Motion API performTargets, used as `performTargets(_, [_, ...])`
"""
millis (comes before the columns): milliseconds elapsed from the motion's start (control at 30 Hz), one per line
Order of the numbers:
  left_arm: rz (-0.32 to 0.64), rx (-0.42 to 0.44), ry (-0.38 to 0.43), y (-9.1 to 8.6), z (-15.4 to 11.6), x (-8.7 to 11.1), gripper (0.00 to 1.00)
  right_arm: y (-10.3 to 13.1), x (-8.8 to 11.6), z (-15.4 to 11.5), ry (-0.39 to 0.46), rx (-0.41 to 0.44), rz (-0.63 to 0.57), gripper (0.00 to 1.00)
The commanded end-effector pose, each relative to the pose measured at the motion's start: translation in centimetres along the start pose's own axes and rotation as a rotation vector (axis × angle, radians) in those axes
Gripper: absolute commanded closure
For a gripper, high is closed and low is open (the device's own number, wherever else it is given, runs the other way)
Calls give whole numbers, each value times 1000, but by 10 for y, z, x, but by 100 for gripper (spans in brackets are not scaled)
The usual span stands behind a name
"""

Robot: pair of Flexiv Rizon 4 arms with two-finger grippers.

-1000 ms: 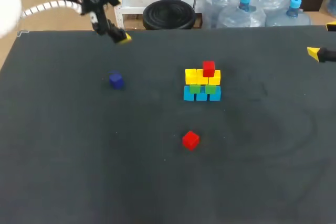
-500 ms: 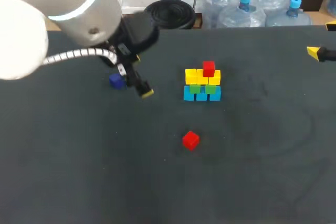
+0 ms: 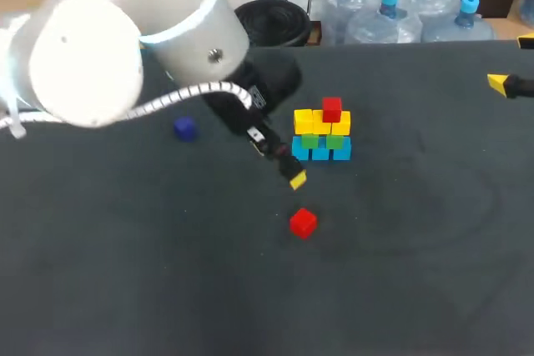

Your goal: Place the blue cubes, place green cubes on the blue cubes, place the yellow cubes on the green cubes, then place the red cubes on the yellow cubes, and place purple cube on the red cubes.

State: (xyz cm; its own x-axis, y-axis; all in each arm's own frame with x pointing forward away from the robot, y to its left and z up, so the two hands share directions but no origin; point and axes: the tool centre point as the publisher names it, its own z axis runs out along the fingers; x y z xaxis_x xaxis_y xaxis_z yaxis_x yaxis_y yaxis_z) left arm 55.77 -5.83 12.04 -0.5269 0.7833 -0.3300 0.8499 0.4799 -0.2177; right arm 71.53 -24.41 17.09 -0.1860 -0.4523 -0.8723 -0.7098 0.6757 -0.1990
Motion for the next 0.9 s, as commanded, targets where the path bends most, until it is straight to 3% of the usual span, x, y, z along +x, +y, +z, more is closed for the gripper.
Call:
performTargets(33, [17, -25, 26, -4, 28, 9, 0, 0, 1, 0, -2, -1, 0, 0])
performTargets(300, [56, -33, 52, -3, 63, 9, 0, 0, 1, 0, -2, -1, 0, 0])
performTargets(433, [44, -60, 75, -3, 72, 5, 0, 0, 1, 0, -2, -1, 0, 0])
performTargets(900, [-13, -31, 59, -11, 103, 10, 0, 0, 1, 0, -2, -1, 0, 0])
